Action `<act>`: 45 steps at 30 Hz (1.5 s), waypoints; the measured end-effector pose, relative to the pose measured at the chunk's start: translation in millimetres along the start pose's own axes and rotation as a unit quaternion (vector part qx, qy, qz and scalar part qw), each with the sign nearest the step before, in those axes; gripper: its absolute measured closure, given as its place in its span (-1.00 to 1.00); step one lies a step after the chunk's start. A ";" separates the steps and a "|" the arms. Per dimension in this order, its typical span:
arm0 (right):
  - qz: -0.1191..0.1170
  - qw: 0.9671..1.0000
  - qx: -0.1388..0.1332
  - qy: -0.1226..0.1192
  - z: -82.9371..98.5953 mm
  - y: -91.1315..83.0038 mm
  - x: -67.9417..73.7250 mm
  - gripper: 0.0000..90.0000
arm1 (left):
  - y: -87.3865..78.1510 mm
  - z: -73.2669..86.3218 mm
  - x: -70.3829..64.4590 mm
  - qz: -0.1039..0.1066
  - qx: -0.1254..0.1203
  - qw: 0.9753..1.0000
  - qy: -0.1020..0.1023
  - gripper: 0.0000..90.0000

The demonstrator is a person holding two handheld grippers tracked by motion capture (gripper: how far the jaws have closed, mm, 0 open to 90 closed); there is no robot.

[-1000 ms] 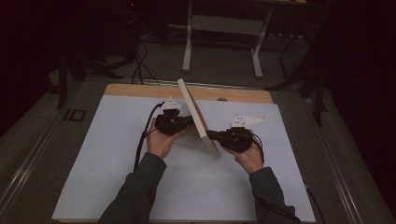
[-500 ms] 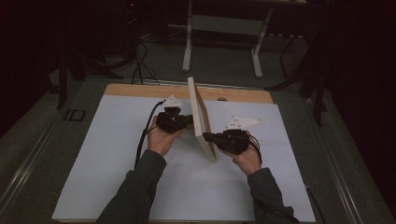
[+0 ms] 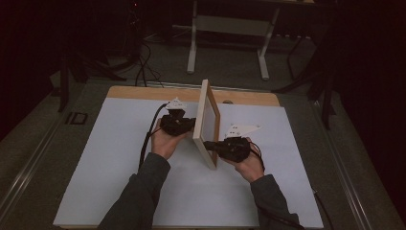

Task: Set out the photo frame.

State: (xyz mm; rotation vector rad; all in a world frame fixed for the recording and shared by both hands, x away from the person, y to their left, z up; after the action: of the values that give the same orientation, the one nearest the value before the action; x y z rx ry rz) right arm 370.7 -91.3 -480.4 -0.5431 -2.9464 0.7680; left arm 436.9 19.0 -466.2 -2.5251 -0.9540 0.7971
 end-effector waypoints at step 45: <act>0.003 1.000 0.010 -0.015 -6.4 21.9 11.0 0.99 | -19.8 -8.8 13.3 0.038 -0.014 0.999 -0.027 1.00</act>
State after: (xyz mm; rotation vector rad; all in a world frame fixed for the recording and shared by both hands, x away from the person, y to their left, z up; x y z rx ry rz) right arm 368.3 -66.7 -485.8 -0.5455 -2.9630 0.8119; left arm 440.5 41.6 -455.0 -2.5884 -0.8972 0.8847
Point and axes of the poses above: each handheld gripper's, and its own axes: y roughly forward along the jaws, z roughly out of its underside, x roughly to its left, the point moved 8 cm from there along y, roughly forward along the jaws, and after that the axes turned 11 degrees about -y, right-handed, at the moved point
